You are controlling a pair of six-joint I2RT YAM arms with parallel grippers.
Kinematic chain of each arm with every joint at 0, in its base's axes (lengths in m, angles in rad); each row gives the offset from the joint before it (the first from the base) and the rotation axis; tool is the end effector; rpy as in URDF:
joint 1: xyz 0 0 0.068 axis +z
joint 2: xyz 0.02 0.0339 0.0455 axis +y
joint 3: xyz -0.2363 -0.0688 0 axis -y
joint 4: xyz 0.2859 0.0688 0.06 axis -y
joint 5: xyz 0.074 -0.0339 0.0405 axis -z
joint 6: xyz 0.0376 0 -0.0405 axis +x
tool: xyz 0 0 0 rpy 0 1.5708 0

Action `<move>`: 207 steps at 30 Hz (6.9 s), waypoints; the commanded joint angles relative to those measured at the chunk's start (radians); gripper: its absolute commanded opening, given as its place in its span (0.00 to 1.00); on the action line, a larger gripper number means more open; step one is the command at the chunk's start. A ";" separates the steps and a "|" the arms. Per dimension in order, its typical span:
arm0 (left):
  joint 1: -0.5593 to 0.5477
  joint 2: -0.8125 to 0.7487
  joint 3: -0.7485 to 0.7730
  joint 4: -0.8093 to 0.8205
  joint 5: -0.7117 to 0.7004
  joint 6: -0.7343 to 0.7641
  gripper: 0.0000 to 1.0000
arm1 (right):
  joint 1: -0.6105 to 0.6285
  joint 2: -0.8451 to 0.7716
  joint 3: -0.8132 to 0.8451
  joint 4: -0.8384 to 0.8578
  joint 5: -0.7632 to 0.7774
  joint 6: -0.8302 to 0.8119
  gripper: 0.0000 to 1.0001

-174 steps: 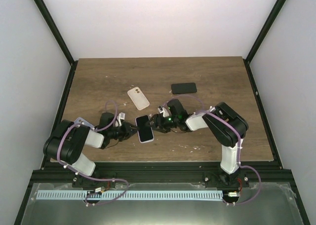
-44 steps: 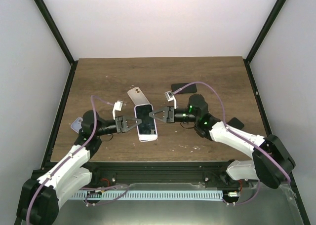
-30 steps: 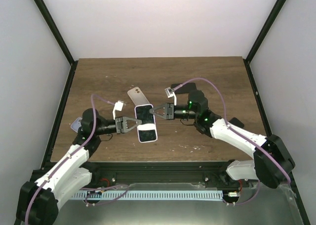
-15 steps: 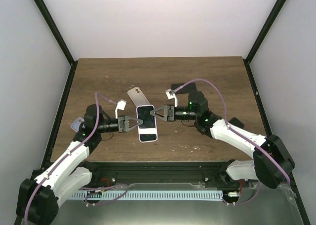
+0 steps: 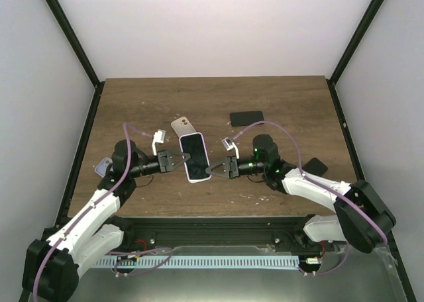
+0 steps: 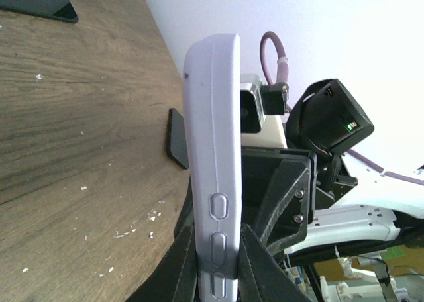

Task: Put the phone into the phone case

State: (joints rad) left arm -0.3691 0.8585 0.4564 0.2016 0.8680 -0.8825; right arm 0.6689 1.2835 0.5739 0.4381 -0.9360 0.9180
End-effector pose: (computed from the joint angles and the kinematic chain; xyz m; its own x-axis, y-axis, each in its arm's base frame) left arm 0.2214 -0.1164 0.2161 -0.8367 -0.2116 -0.5051 0.4477 0.2671 -0.8534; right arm 0.2180 0.2109 0.1735 -0.9033 -0.1136 -0.4136 -0.4259 0.1225 0.8965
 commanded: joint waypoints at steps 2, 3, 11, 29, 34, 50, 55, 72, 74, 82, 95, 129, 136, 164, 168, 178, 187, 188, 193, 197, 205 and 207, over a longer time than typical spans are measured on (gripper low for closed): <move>0.002 0.013 0.022 0.095 -0.017 -0.008 0.00 | -0.001 0.013 -0.010 0.110 -0.065 0.054 0.33; 0.002 0.015 0.022 0.094 -0.020 -0.005 0.00 | -0.001 0.014 -0.014 0.125 -0.068 0.064 0.28; 0.002 0.022 0.039 -0.036 -0.084 0.113 0.00 | -0.002 0.002 -0.035 0.142 -0.029 0.112 0.01; 0.002 -0.020 0.085 -0.291 -0.244 0.190 1.00 | -0.001 0.012 -0.050 -0.067 0.134 -0.015 0.01; 0.004 -0.046 0.126 -0.438 -0.384 0.228 1.00 | -0.002 0.076 -0.041 -0.100 0.148 -0.029 0.01; 0.036 -0.067 0.106 -0.553 -0.469 0.236 1.00 | 0.001 0.240 -0.090 -0.112 0.236 0.100 0.03; 0.044 -0.069 0.117 -0.559 -0.458 0.238 1.00 | 0.003 0.231 -0.071 -0.171 0.287 0.105 0.13; 0.056 -0.084 0.117 -0.568 -0.436 0.259 1.00 | -0.004 -0.038 0.081 -0.679 0.659 0.079 0.85; 0.056 -0.084 0.129 -0.577 -0.432 0.270 1.00 | -0.015 -0.053 0.129 -0.815 0.739 0.079 0.99; 0.058 -0.099 0.163 -0.637 -0.445 0.320 0.99 | -0.172 -0.055 0.226 -1.098 0.893 0.090 1.00; 0.058 -0.103 0.157 -0.628 -0.427 0.334 0.99 | -0.565 -0.018 0.272 -1.297 1.174 0.039 1.00; 0.085 -0.053 0.166 -0.638 -0.423 0.355 0.99 | -0.776 0.301 0.187 -0.898 1.048 -0.229 0.99; 0.084 -0.054 0.157 -0.636 -0.426 0.330 0.99 | -0.752 0.308 0.199 -0.925 0.980 -0.232 0.94; 0.124 0.691 0.375 -0.262 -0.628 0.133 0.64 | -0.587 0.183 0.108 -0.892 0.933 -0.272 0.72; 0.138 0.828 0.532 -0.294 -0.651 0.188 0.62 | -0.579 0.176 0.102 -0.872 0.912 -0.287 0.70; 0.212 1.089 0.873 -0.395 -0.602 0.397 0.78 | -0.566 0.147 0.104 -0.833 0.884 -0.302 0.69; 0.220 1.307 1.083 -0.456 -0.461 0.454 0.75 | -0.550 0.144 0.085 -0.797 0.835 -0.313 0.68; 0.221 1.327 1.104 -0.473 -0.456 0.453 0.74 | -0.549 0.143 0.083 -0.795 0.831 -0.316 0.67; 0.220 1.363 1.126 -0.518 -0.432 0.436 0.72 | -0.546 0.123 0.073 -0.786 0.818 -0.320 0.67; 0.220 1.332 1.045 -0.536 -0.408 0.401 0.70 | -0.543 0.105 0.068 -0.784 0.812 -0.323 0.67; 0.203 1.157 0.776 -0.510 -0.346 0.317 0.64 | -0.540 0.106 0.068 -0.777 0.797 -0.326 0.66; 0.183 1.092 0.687 -0.472 -0.323 0.288 0.63 | -0.540 0.101 0.057 -0.769 0.789 -0.323 0.66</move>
State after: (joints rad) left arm -0.1535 2.0342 1.2831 -0.2462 0.4984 -0.5282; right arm 0.1158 1.4044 0.6498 -0.3458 -0.1139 0.5980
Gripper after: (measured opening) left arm 0.640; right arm 0.768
